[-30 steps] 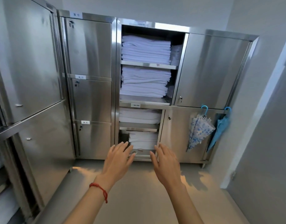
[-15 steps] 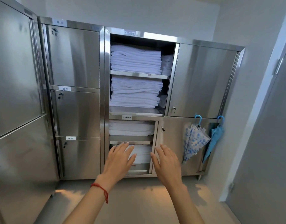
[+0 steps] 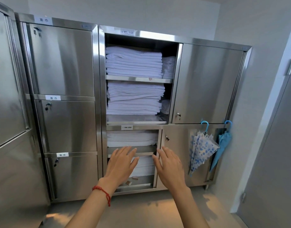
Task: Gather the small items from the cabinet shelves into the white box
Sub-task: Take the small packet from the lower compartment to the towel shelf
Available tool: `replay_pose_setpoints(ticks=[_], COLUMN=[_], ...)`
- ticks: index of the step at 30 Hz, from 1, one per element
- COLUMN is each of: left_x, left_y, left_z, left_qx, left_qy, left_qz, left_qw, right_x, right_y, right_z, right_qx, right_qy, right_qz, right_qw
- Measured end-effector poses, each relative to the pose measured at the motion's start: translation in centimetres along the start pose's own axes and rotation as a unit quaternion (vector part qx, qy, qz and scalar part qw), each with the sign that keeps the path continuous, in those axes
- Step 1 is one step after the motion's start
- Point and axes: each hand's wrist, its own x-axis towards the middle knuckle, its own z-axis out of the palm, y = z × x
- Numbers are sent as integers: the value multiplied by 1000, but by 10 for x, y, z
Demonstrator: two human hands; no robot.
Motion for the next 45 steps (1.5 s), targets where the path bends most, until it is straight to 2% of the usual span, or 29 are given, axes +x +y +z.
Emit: replay_pose_setpoints(ticks=[11, 29, 45], left_x=[68, 216, 291], left_y=[-8, 33, 3], left_z=[55, 133, 193], left_qx=[0, 14, 16], left_qy=[-40, -32, -35], left_qz=[-9, -44, -55], left_qw=[999, 998, 998], right_x=[64, 199, 272], right_y=[43, 171, 196], right_z=[45, 90, 152], right_qx=[-7, 14, 40], right_qy=[-24, -4, -14], right_qz=[-2, -31, -44], right_qw=[1000, 999, 998])
